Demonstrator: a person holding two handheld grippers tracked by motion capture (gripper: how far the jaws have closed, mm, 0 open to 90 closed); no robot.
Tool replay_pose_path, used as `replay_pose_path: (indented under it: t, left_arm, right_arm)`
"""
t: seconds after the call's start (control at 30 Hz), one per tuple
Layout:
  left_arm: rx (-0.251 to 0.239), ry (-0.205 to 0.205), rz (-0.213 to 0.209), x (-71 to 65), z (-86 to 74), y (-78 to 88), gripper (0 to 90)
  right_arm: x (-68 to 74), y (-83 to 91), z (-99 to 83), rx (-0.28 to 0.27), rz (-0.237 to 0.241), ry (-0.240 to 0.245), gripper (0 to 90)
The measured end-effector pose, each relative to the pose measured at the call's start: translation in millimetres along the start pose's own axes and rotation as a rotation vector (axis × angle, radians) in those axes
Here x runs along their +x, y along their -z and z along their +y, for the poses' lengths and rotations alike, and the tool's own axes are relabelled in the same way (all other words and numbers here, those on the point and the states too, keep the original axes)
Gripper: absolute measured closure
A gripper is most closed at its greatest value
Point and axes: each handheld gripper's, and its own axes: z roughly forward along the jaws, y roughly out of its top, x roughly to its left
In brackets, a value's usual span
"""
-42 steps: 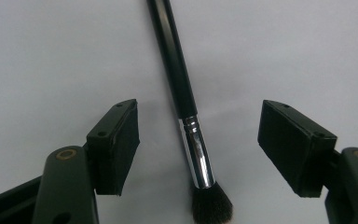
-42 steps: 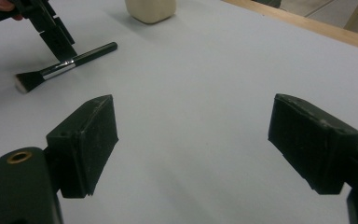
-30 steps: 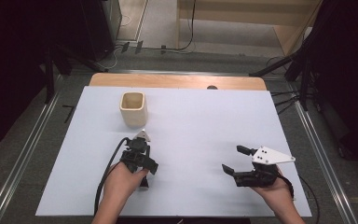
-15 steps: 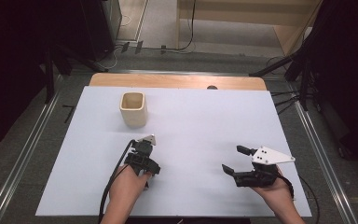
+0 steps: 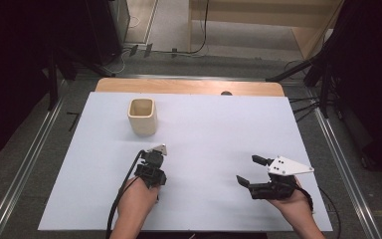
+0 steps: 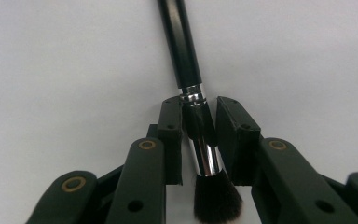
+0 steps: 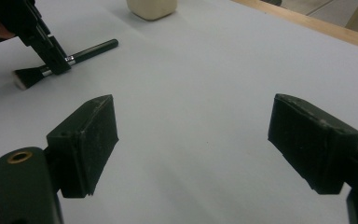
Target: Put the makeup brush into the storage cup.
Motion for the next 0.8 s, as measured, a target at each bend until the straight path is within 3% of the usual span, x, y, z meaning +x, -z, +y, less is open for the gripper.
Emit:
replay_pose_path:
  t: [0.2,0.37,0.6,0.67,0.8]
  left_arm:
    - [-0.014,0.009,0.002,0.5,-1.6,0.2,78.0]
    - [-0.017,-0.050,0.014,-1.0,-2.3,0.2,78.5]
    - [-0.036,-0.078,-0.026,4.5,-4.4,1.3,78.9]
    - [-0.060,-0.084,-0.083,7.5,-5.0,5.2,78.9]
    - [-0.105,-0.105,-0.114,6.7,-4.8,18.4,78.9]
  right_arm:
    - [-0.1,0.1,0.0,0.000,0.002,0.003,16.5]
    - [0.4,-0.1,-0.1,0.001,0.008,0.007,16.5]
    - [0.2,-0.3,-0.4,0.014,0.018,-0.001,16.6]
    - [-0.3,-0.2,-0.6,0.012,0.020,0.001,16.6]
    - [-1.3,-0.1,-0.7,0.008,0.022,-0.003,16.6]
